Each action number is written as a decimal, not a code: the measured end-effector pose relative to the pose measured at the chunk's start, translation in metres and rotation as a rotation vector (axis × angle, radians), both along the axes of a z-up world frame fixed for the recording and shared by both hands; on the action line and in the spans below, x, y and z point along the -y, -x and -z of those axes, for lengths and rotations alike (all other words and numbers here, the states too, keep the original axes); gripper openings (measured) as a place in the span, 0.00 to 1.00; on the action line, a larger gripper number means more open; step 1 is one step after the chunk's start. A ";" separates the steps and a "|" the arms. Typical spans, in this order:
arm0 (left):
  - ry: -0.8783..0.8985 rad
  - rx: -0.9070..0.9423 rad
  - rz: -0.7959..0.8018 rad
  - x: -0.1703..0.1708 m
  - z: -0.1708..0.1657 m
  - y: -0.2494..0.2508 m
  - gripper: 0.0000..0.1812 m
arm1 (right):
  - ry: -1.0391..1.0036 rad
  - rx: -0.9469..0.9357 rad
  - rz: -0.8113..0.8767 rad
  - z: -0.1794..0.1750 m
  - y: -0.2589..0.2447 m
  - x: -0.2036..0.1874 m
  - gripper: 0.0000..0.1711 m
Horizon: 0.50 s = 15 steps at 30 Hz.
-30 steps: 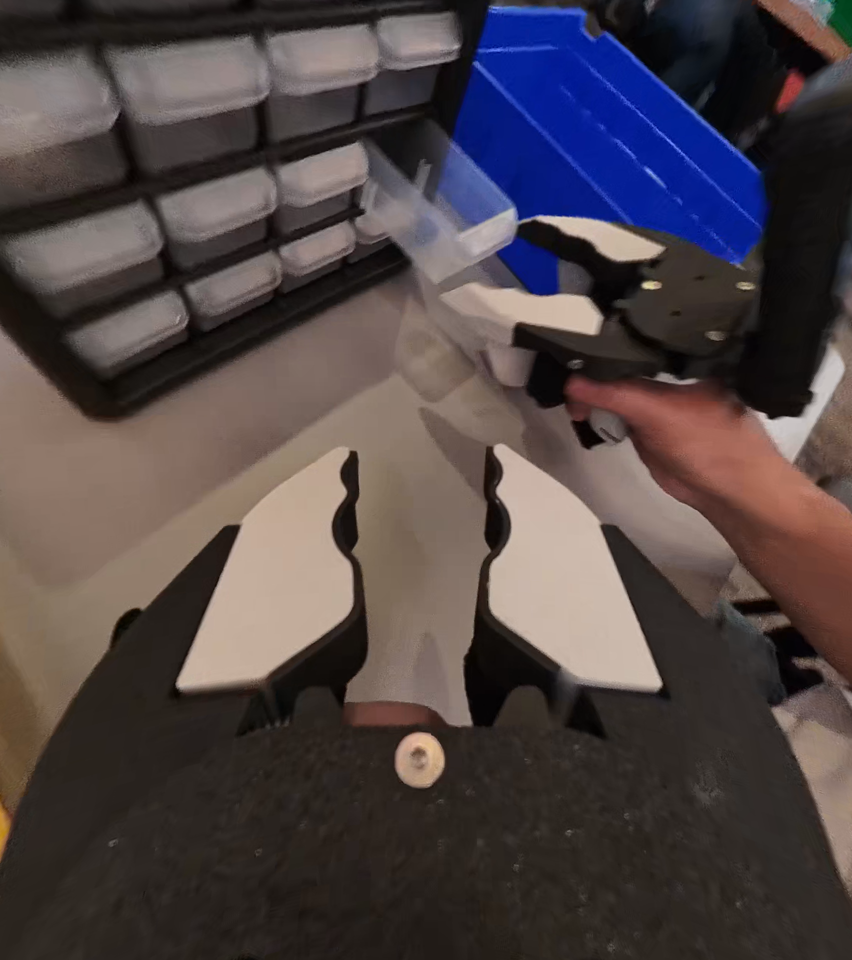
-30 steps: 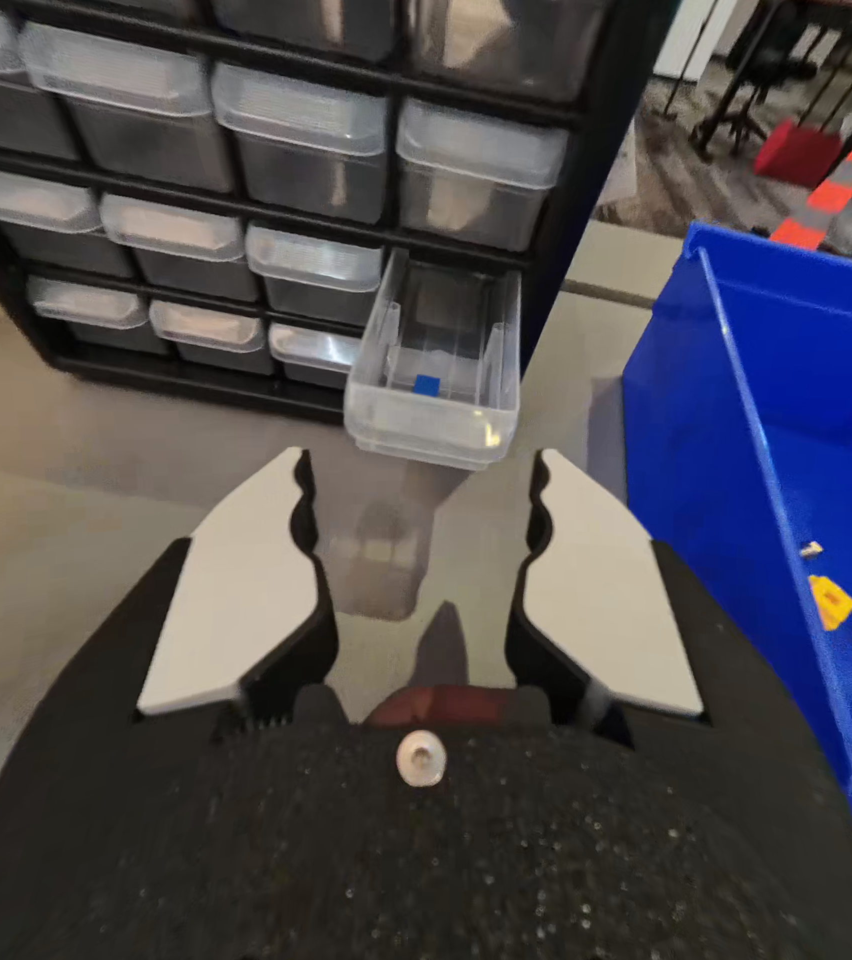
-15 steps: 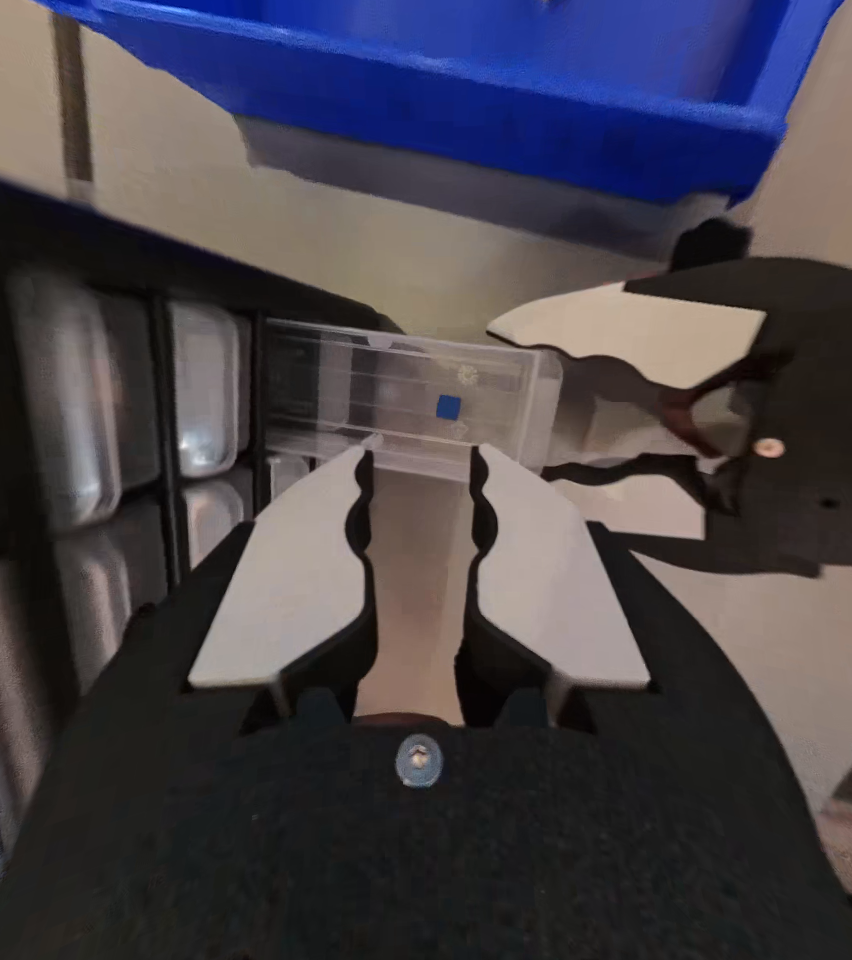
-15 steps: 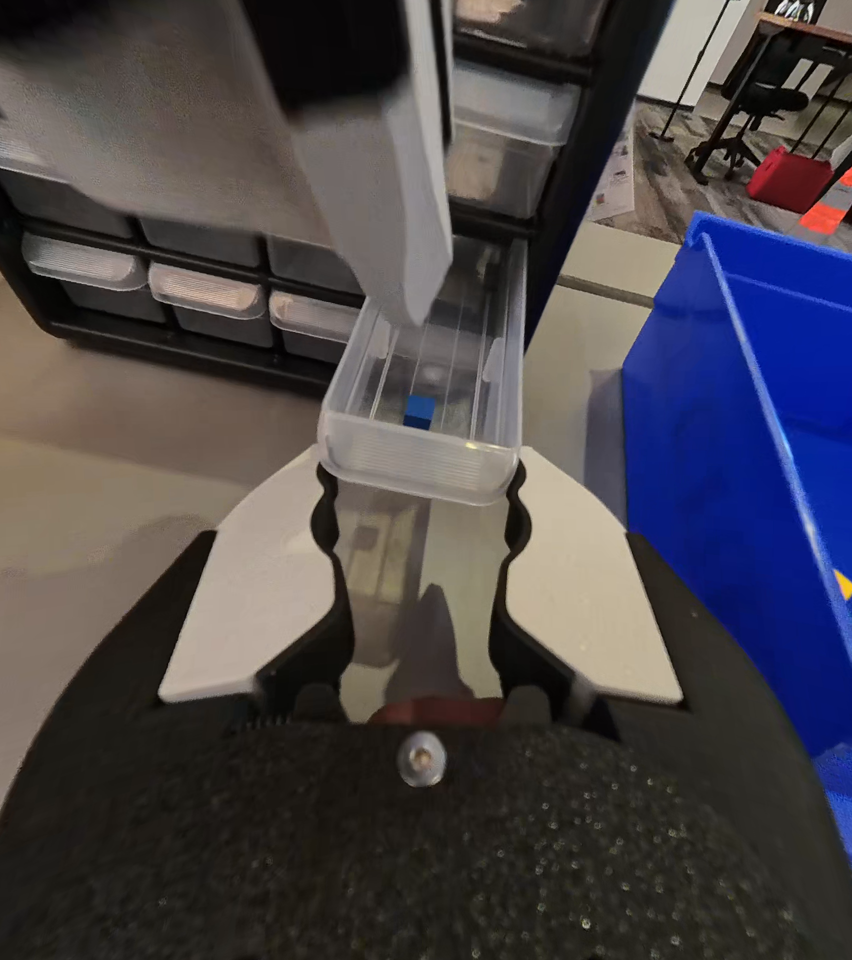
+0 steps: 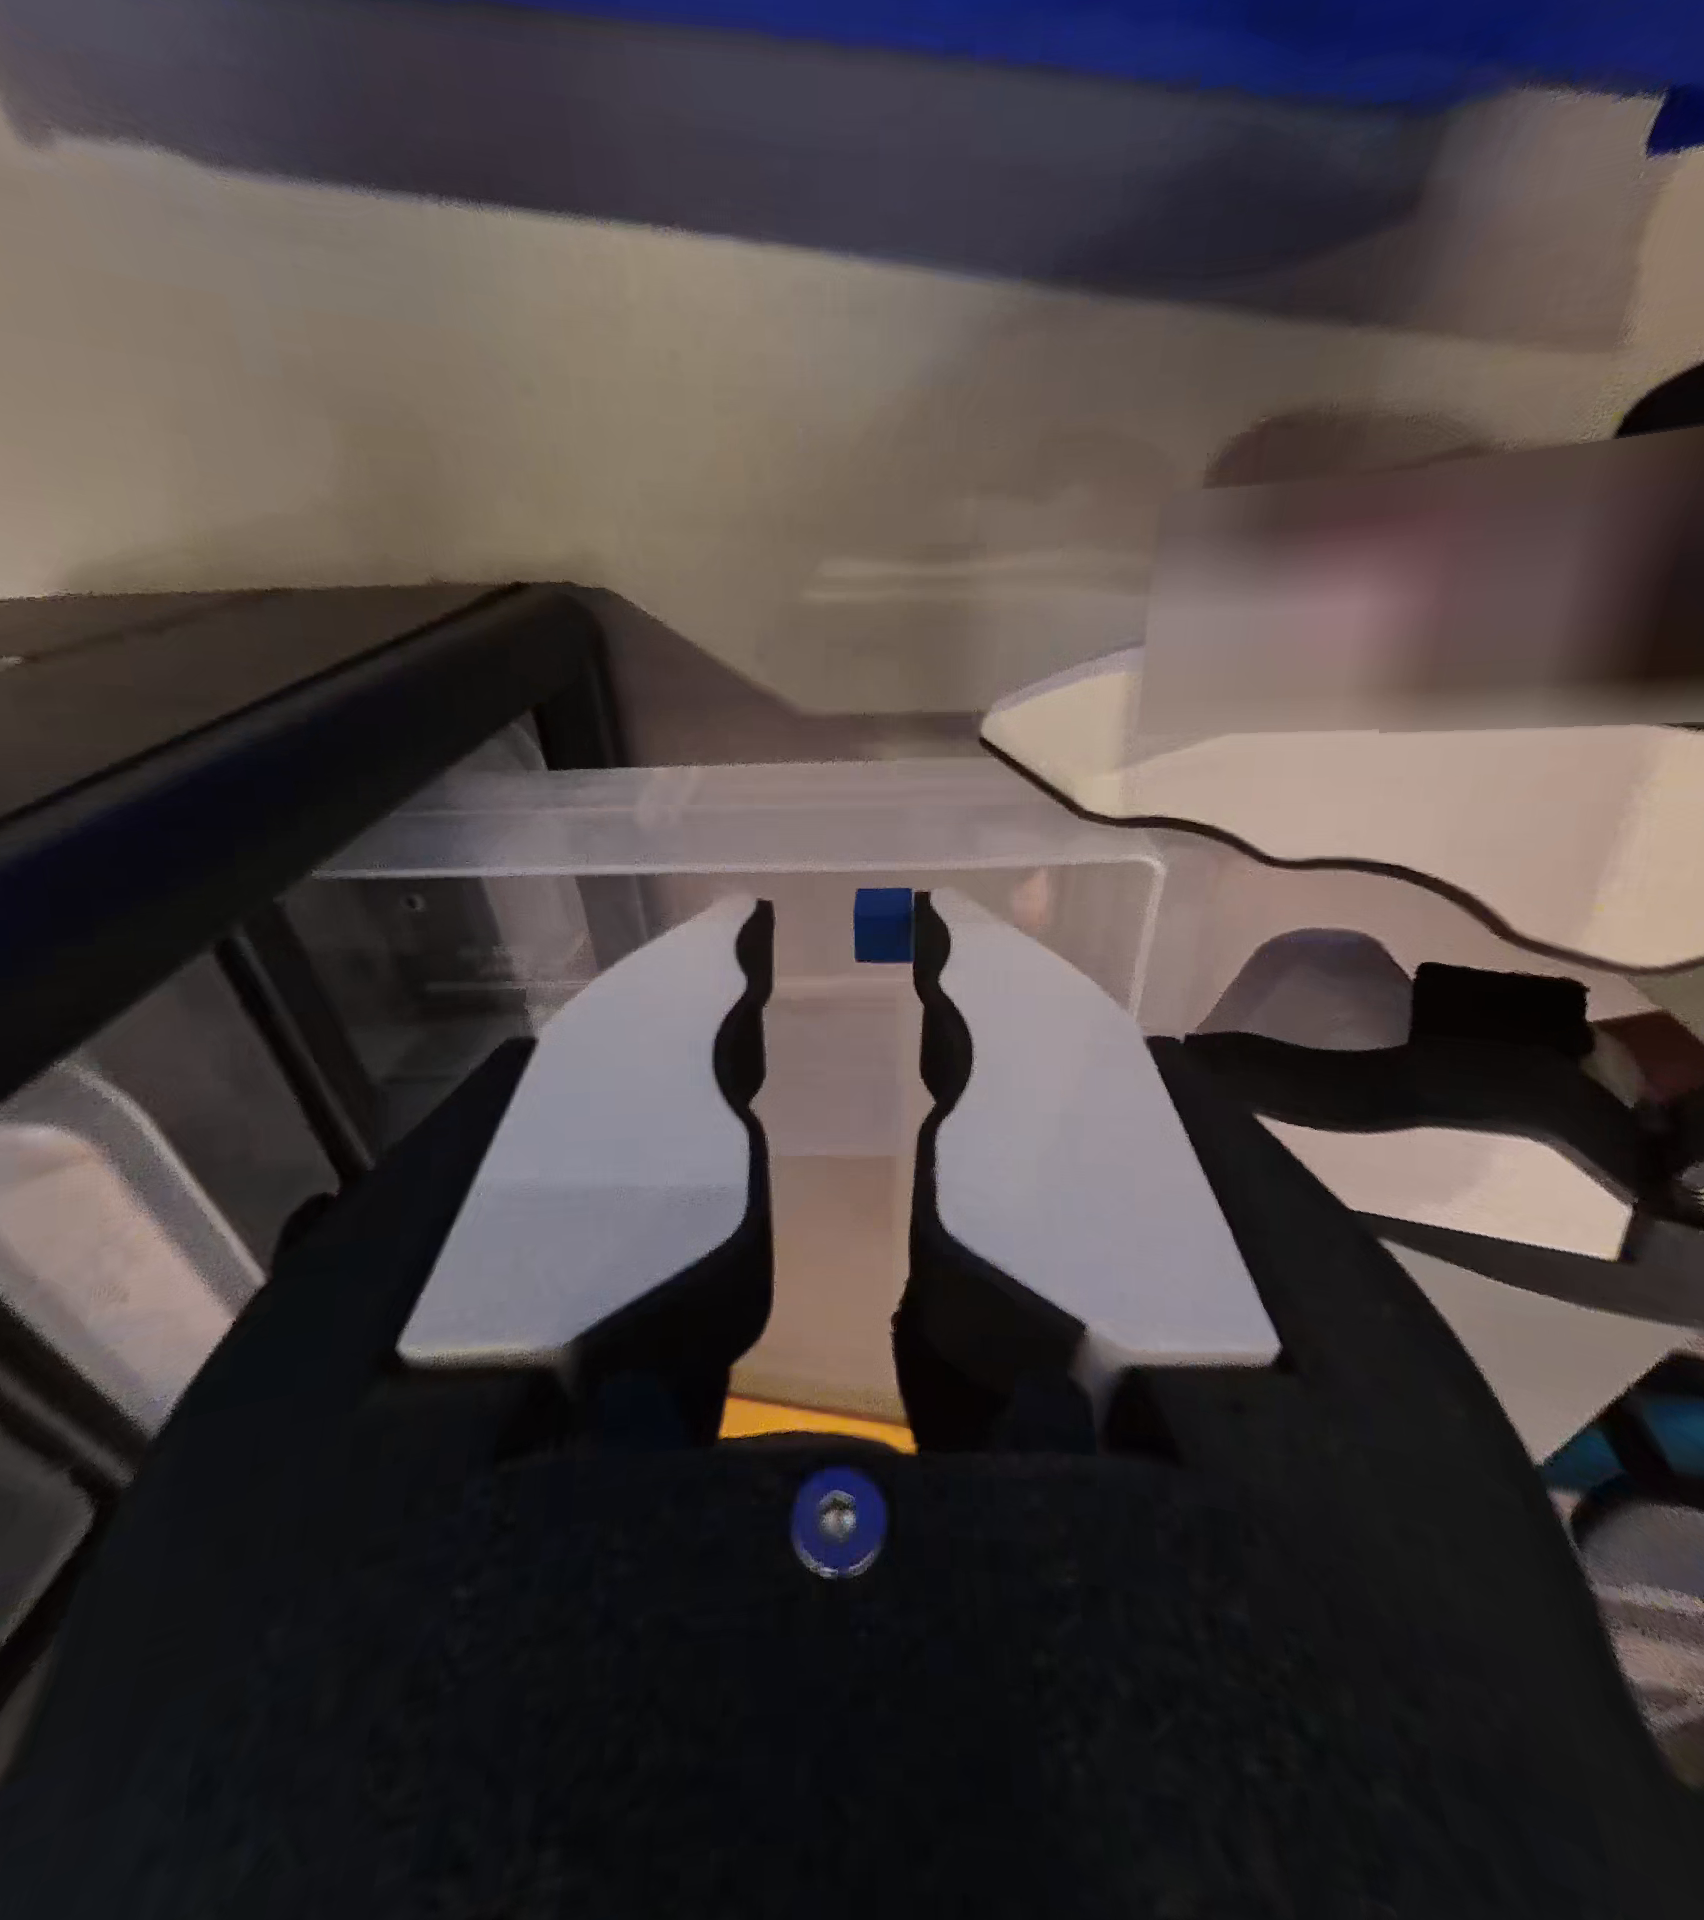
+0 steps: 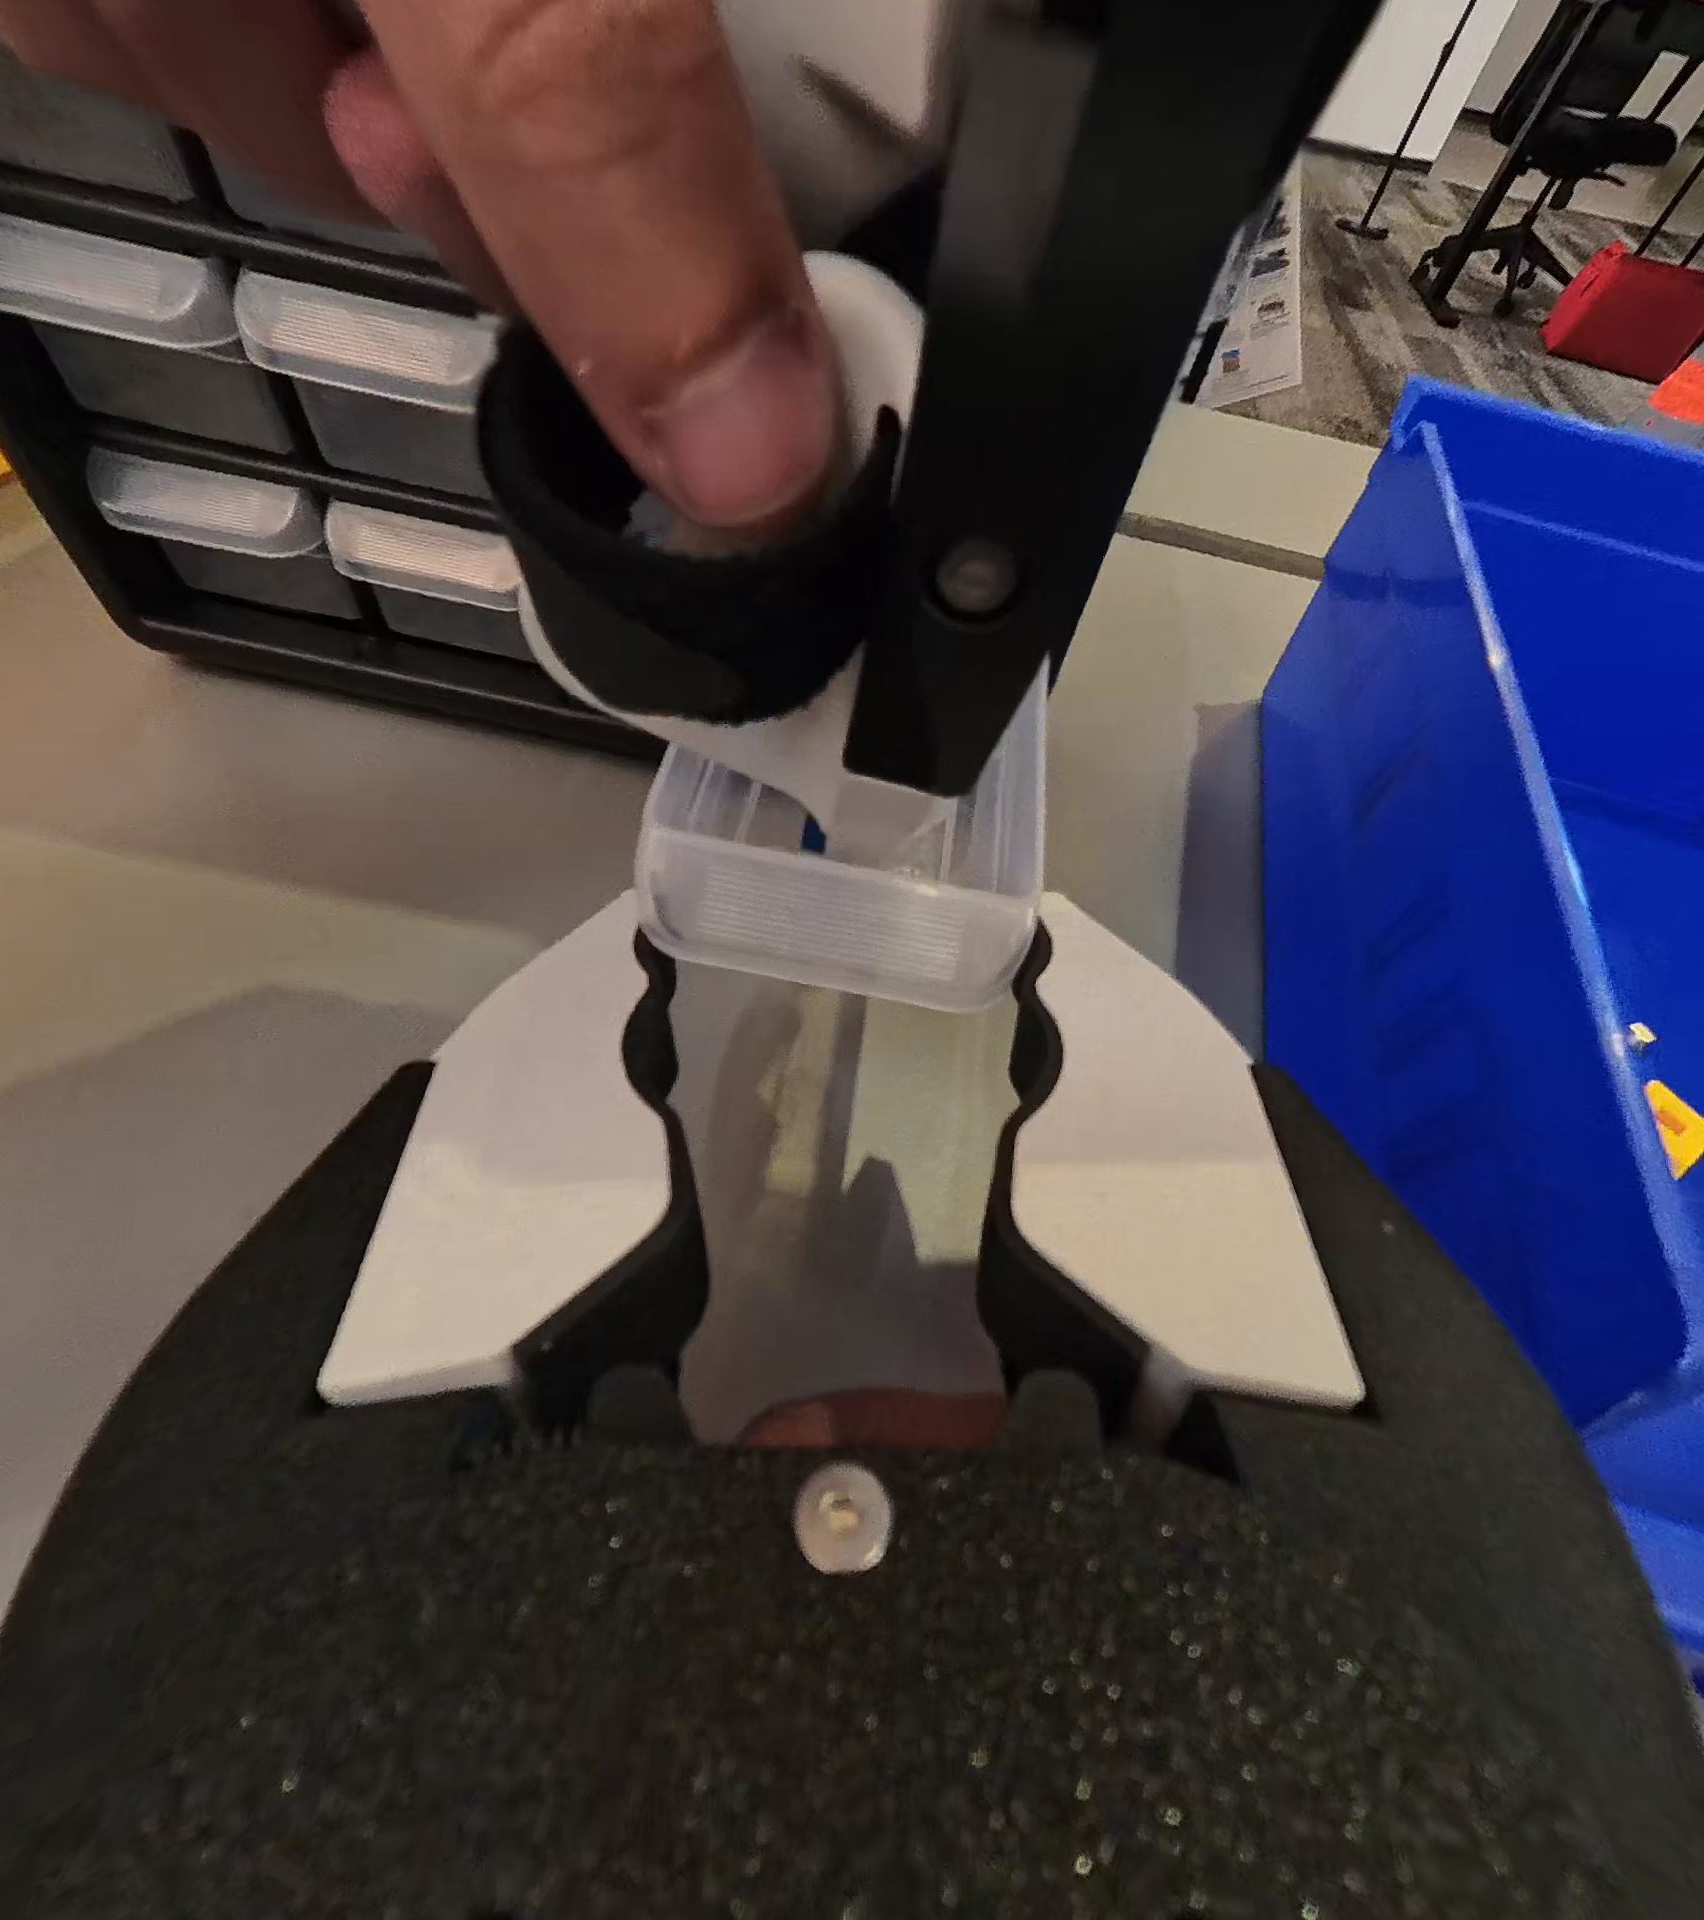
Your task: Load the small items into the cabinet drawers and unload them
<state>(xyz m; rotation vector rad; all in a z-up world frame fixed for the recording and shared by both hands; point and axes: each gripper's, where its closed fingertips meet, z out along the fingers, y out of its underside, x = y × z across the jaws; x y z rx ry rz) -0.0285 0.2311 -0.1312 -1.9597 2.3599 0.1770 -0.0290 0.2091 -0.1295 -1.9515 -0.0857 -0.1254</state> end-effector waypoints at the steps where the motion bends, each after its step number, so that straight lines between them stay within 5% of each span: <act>1: 0.017 -0.013 -0.005 0.001 0.002 0.001 0.14 | 0.010 0.007 0.001 0.001 0.000 0.000 0.37; 10: 0.057 0.028 -0.017 0.002 -0.004 -0.001 0.06 | 0.018 0.007 -0.001 0.003 -0.002 0.000 0.37; 15: 0.148 0.371 -0.082 0.011 -0.060 -0.002 0.06 | 0.018 0.008 -0.003 0.001 -0.004 -0.007 0.37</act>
